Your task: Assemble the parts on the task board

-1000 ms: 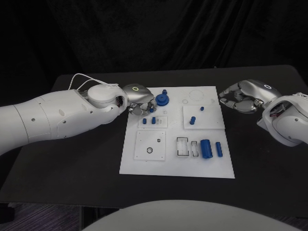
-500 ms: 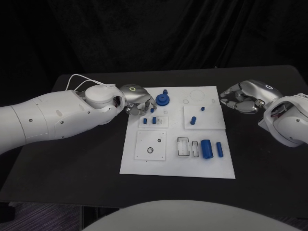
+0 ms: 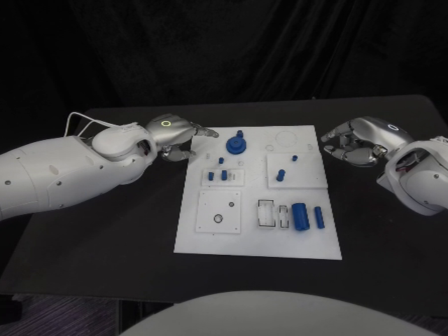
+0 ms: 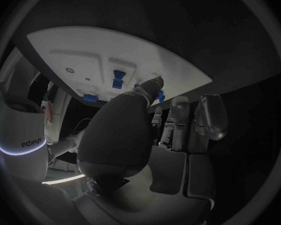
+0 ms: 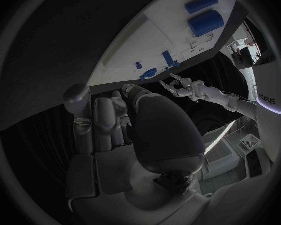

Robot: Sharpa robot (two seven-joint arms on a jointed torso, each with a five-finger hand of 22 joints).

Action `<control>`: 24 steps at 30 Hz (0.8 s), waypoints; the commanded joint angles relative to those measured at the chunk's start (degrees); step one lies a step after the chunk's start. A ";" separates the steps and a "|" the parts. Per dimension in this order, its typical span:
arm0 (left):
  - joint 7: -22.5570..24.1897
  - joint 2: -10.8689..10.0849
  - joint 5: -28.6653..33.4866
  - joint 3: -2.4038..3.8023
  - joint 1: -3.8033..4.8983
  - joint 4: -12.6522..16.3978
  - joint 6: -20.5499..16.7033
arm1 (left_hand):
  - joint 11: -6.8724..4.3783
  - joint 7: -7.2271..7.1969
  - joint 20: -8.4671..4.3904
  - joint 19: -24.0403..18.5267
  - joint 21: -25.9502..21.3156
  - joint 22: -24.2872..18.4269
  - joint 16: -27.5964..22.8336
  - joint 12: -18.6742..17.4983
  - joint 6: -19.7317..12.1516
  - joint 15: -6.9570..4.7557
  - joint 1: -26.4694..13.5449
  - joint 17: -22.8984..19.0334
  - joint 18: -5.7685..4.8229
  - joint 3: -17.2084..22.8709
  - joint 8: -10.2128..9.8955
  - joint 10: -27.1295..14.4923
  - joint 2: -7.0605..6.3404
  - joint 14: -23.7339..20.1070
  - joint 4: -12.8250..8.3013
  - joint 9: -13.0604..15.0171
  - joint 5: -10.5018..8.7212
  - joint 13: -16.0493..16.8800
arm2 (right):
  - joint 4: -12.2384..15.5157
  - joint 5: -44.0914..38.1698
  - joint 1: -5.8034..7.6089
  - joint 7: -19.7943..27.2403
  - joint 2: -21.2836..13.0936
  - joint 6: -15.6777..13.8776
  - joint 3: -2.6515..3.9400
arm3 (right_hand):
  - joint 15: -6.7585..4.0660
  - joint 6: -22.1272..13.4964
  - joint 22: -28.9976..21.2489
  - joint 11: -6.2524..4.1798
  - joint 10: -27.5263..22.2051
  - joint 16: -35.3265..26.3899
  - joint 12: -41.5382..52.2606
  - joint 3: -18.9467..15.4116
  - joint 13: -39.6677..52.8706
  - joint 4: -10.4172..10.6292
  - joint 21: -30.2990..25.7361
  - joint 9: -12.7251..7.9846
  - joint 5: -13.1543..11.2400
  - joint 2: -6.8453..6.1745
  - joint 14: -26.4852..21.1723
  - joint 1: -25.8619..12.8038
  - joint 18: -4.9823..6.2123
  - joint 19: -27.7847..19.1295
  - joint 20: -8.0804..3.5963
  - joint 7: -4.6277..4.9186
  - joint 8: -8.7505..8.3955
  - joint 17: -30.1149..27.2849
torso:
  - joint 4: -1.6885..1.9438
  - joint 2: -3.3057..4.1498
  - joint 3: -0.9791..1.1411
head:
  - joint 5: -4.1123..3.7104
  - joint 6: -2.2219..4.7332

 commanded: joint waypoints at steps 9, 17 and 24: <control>21.90 -7.27 41.35 0.01 -0.86 4.38 -7.99 | -4.21 0.76 2.75 -41.16 -54.17 -11.24 -40.18 2.29 -3.71 4.54 -2.99 -27.45 3.66 -9.21 -0.45 -23.15 4.20 -38.04 12.74 -5.10 -0.16 -7.44 | 1.78 -4.38 6.41 -4.06 2.26 12.15 0.07 | 2.98 -5.57 -5.40 4.38 -22.15 -13.12 -30.15 0.77 -24.67 -3.10 -18.56 -1.18 -3.42 -3.27 -5.65 3.34 2.47 -4.71 2.46 -0.64 -0.65 -10.61 | 0.05 0.05 -0.33 | -0.22 0.00; 35.78 -7.75 73.47 0.01 -4.81 4.06 6.56 | -5.87 5.84 2.69 -71.11 -66.82 -48.36 -70.72 5.16 1.45 2.18 -6.44 -49.48 5.54 -22.92 -0.10 -28.12 10.86 -66.85 13.22 -5.90 6.13 -7.95 | 0.98 -9.48 6.03 -2.05 4.44 13.30 0.07 | 4.70 -13.19 -7.59 7.03 -35.39 -24.06 -34.63 -3.33 -31.63 -5.35 -27.41 -2.40 -4.78 -1.74 -18.92 4.55 2.79 -13.13 3.95 -3.22 -0.77 -18.68 | 0.29 0.26 -0.70 | -0.36 0.00; 41.04 -7.39 81.99 0.01 -7.61 4.54 12.91 | -7.99 1.55 2.08 -73.97 -67.48 -59.18 -70.97 3.22 -7.32 1.40 -8.11 -50.05 5.73 -29.49 -1.02 -30.21 13.39 -67.61 13.10 -8.06 2.24 -8.44 | 0.41 -10.66 3.99 -0.58 4.66 15.12 0.08 | 3.88 -9.55 -6.97 6.34 -31.11 -20.87 -30.71 -5.45 -34.14 -4.99 -26.66 -1.49 -5.18 -0.36 -15.23 3.95 3.26 -9.61 3.75 -2.92 0.69 -18.85 | 1.73 0.17 -1.85 | -2.88 0.00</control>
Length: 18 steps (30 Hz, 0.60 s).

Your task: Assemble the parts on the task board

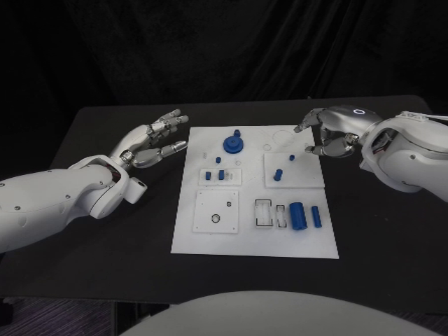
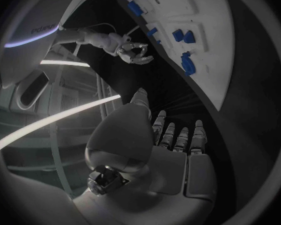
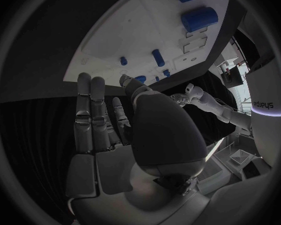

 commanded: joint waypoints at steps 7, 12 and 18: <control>13.18 -0.18 13.26 0.07 -1.12 2.03 9.10 | -0.01 -2.18 -0.22 -1.47 -0.86 -6.45 -0.20 -1.20 -4.90 -0.61 -0.56 -0.12 0.76 -2.03 -0.51 -0.37 1.23 -0.08 -0.05 -1.04 -0.39 -0.20 | -1.41 -2.96 -1.91 1.07 0.28 3.97 0.07 | -0.57 1.90 0.86 -0.99 5.67 4.75 2.52 -1.18 -3.28 -0.11 1.19 0.46 0.97 1.24 4.75 -0.38 0.55 3.49 -0.61 0.10 0.78 1.74 | 2.43 -0.08 -2.21 | -3.50 0.00; 13.35 -0.54 13.51 0.07 -1.23 3.02 9.56 | 0.00 -2.27 -0.20 -1.63 -0.93 -7.24 -0.20 -1.23 -5.13 -0.74 -0.22 -0.12 0.78 -2.18 -0.52 -0.35 1.38 -0.08 -0.07 -1.06 0.15 -0.20 | -2.11 -2.99 -2.42 1.26 0.53 3.23 0.07 | -0.68 2.83 1.34 -1.22 7.10 5.97 2.86 -1.09 -4.70 -0.45 1.81 0.66 2.66 1.39 5.66 -0.26 0.44 4.25 -0.75 0.40 1.09 2.27 | 3.02 -0.32 -3.32 | -4.87 0.00; 13.19 -0.94 13.62 0.07 -1.33 4.09 10.25 | 0.46 -2.37 0.13 -1.82 -1.01 -8.26 -0.20 -1.20 -5.52 -0.54 0.33 -0.12 0.78 -2.36 -0.56 -0.25 1.57 -0.08 -0.07 -1.10 0.64 -0.19 | -2.77 -3.00 -2.87 1.62 0.92 2.15 0.07 | -0.73 3.82 2.63 -1.62 9.87 7.84 3.74 -0.77 -6.28 -0.63 4.41 0.87 4.14 1.53 6.94 -0.59 0.06 5.67 -0.87 0.68 1.29 3.22 | 3.25 -0.51 -4.24 | -5.92 0.00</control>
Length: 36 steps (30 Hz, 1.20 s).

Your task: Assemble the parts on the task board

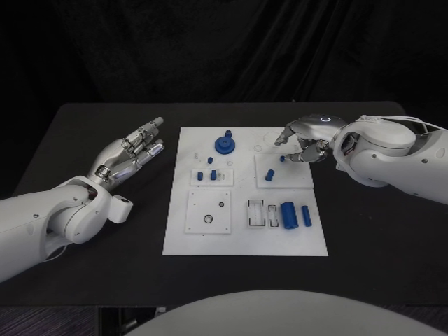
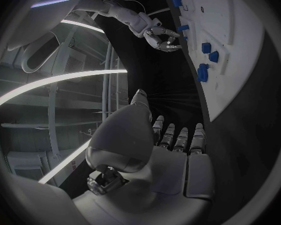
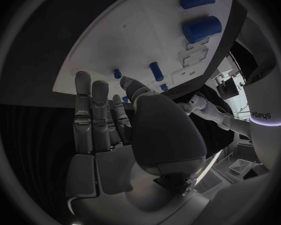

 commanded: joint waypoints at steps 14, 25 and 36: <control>9.98 -0.22 1.74 0.05 -0.27 1.04 3.83 | 2.17 0.15 2.13 -0.25 -0.25 -0.37 -0.20 -0.26 -1.29 2.10 2.48 -0.05 0.84 -0.77 -0.39 0.10 1.33 -0.12 0.03 -0.12 2.87 -0.02 | -1.45 -0.81 -1.52 0.72 0.90 -1.66 0.04 | -0.14 3.77 2.42 -0.65 6.53 3.33 1.05 1.98 -3.21 -0.47 4.65 1.31 1.86 0.17 2.80 -0.64 -0.48 2.81 -0.18 0.55 1.34 1.67 | 0.27 -0.94 -1.71 | -0.51 0.00; 9.48 -0.01 1.74 0.04 -0.38 1.04 4.46 | 3.14 0.44 3.24 -0.12 -0.21 -0.55 -0.20 -0.23 -1.35 2.89 4.35 -0.05 0.91 -0.80 -0.38 0.21 1.84 -0.12 -0.13 -0.12 4.79 -0.01 | -2.00 -0.81 -2.04 0.28 1.14 -1.41 0.04 | -0.21 4.69 3.01 -0.80 8.70 3.91 1.13 2.81 -4.08 -0.30 5.53 1.77 2.46 -0.17 3.25 -1.22 -0.60 3.29 -0.25 0.65 1.51 1.87 | 0.08 -1.15 -1.75 | -0.33 0.00; 9.20 -0.04 1.74 0.04 -0.43 1.13 5.01 | 3.45 0.45 3.63 -0.06 -0.20 -0.67 -0.20 -0.22 -1.48 3.29 5.42 -0.05 0.93 -0.79 -0.39 0.23 1.87 -0.12 -0.18 -0.13 5.82 0.00 | -3.00 -0.81 -2.69 0.40 2.11 -1.66 0.04 | -0.20 4.90 3.09 -0.78 9.03 3.94 1.04 3.01 -4.31 -0.29 5.53 1.89 2.50 -0.28 3.30 -1.33 -0.61 3.34 -0.26 0.68 1.55 1.81 | 0.09 -1.25 -1.87 | -0.34 0.00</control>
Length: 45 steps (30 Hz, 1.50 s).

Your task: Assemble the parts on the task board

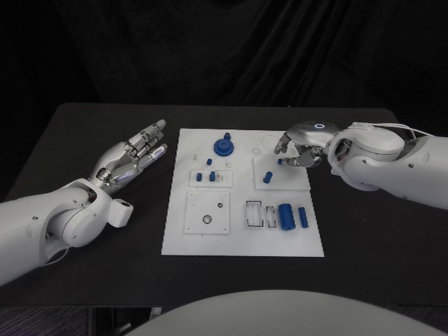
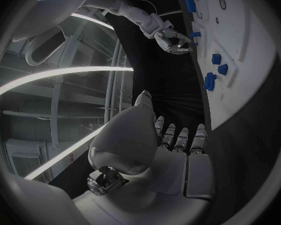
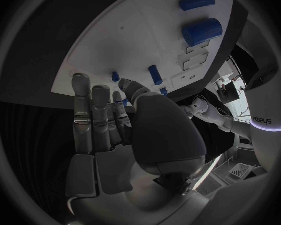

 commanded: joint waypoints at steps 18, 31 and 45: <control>8.22 -0.04 0.47 0.06 -0.16 0.40 2.17 | 1.21 0.33 1.29 0.07 -0.16 -0.26 -0.21 -0.18 -0.55 1.72 2.89 -0.09 0.93 -0.19 -0.39 0.07 0.21 -0.03 -0.34 -0.05 2.14 0.00 | -2.59 -0.47 -2.35 0.62 1.98 -1.37 0.03 | -0.16 1.84 0.45 -0.28 2.37 0.47 -0.02 1.27 -0.85 -0.15 0.47 0.82 -0.51 -0.28 0.52 -0.79 -0.61 0.70 -0.27 -0.22 0.69 -0.16 | -0.02 -0.14 -0.15 | -0.15 0.00; 7.94 0.02 0.47 0.06 -0.30 0.58 2.50 | 1.58 0.85 1.59 0.27 -0.08 -0.14 -0.21 -0.03 -0.06 2.05 4.44 -0.09 0.95 0.04 -0.31 0.16 0.33 -0.03 -0.77 0.02 3.82 0.03 | -3.83 -0.47 -3.04 1.34 2.74 -3.20 0.03 | -0.59 6.37 1.36 -0.76 4.73 1.15 -0.53 2.39 -1.94 -1.00 1.81 3.69 0.57 0.32 1.15 -0.40 -0.81 1.39 -0.68 -0.31 3.28 0.12 | -0.04 -0.17 -0.22 | 0.08 0.00; 7.21 0.10 0.47 0.06 -0.38 0.36 2.53 | 1.94 1.34 1.87 0.43 -0.03 -0.16 -0.21 -0.02 0.02 2.40 5.61 -0.09 0.93 0.20 -0.31 0.18 0.49 -0.03 -1.17 0.03 5.84 0.03 | -4.08 -0.47 -3.16 1.92 2.70 -5.62 0.04 | -1.50 7.93 3.00 -1.76 8.94 1.66 -1.83 4.25 -3.62 -3.94 3.97 7.44 0.78 1.65 1.83 2.23 -1.07 2.10 -1.62 0.62 4.97 0.39 | -0.01 -0.22 -0.30 | 0.37 0.00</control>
